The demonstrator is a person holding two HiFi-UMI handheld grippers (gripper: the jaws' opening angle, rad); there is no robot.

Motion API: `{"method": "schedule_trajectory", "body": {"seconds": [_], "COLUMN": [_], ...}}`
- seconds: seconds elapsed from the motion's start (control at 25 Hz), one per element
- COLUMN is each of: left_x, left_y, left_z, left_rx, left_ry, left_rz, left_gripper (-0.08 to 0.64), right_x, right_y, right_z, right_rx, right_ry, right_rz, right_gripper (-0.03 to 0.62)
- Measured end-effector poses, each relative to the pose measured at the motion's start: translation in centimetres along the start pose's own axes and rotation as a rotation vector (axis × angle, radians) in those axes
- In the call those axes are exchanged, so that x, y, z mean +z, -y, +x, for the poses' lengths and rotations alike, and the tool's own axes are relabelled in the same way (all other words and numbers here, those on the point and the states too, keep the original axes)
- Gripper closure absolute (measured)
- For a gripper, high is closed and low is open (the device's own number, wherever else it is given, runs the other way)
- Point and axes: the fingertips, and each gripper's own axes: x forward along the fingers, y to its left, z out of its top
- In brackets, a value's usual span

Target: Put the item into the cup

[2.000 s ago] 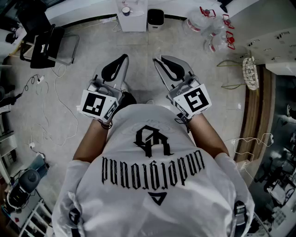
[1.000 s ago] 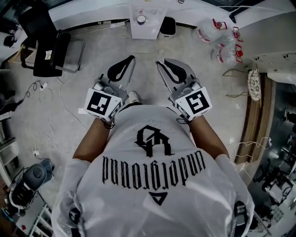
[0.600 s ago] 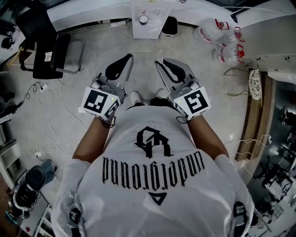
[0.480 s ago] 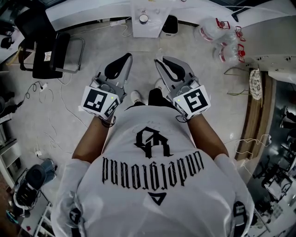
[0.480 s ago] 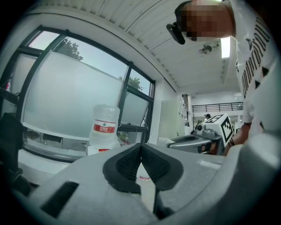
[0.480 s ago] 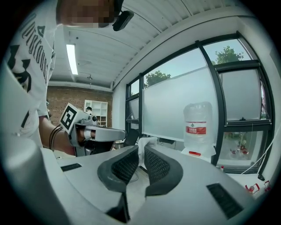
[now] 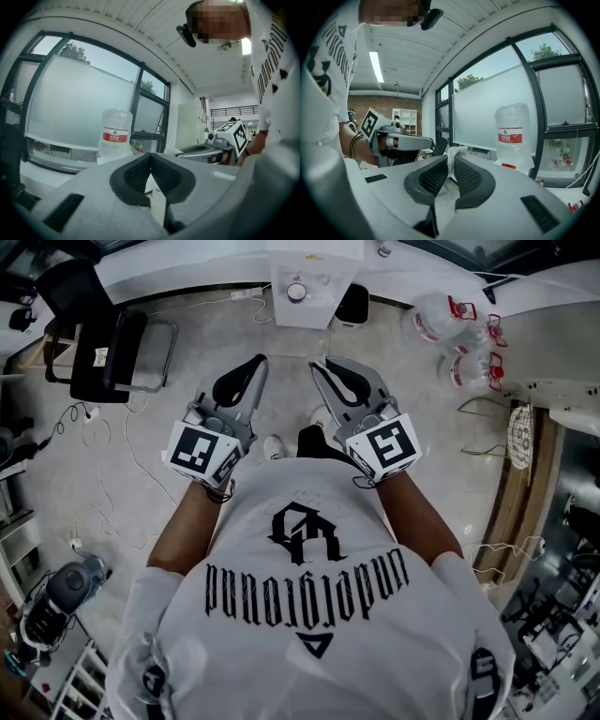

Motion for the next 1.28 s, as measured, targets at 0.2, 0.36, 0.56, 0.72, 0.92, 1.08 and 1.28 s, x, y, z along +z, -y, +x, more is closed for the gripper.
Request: {"method": "schedule_trajectory", "body": {"seconds": [0.2,0.36,0.56,0.72,0.92,1.08,1.28], "left_x": [-0.2,-0.2,-1.2,-2.3,-3.1,-4.1,-6.0], "left_y": [-0.6,-1.0,-1.2,-2.2,-4.9,-7.4,-10.3], "left_z": [4.2,7.7,10.6,12.3,14.1,15.6,17.5], "left_rx": [0.023,0.036,0.062,0.073,0.072,0.073,0.045], "left_ry": [-0.007,-0.004,-0.022,-0.039,-0.063,-0.090,-0.111], "left_rz": [0.000,-0.033,-0.015,-0.024,-0.026,-0.028,-0.019], "left_gripper": [0.546,0.546,0.546,0.546,0.545,0.546,0.546], "right_x": [-0.3,-0.5,-1.9,-3.0,-4.2,-5.6,-7.7], "right_y": [4.1,7.1,10.3,12.4,13.9,15.5,17.1], "right_z": [0.8,1.3,1.3,2.6,5.3,7.5,10.4], "right_rx": [0.023,0.064,0.084,0.086,0.095,0.076,0.044], "right_ry": [0.004,0.004,-0.017,-0.035,-0.070,-0.093,-0.124], "right_rz": [0.008,-0.005,0.004,0.023,0.029,0.052,0.083], "right_gripper": [0.548,0.548,0.548,0.548,0.548,0.548,0.548]}}
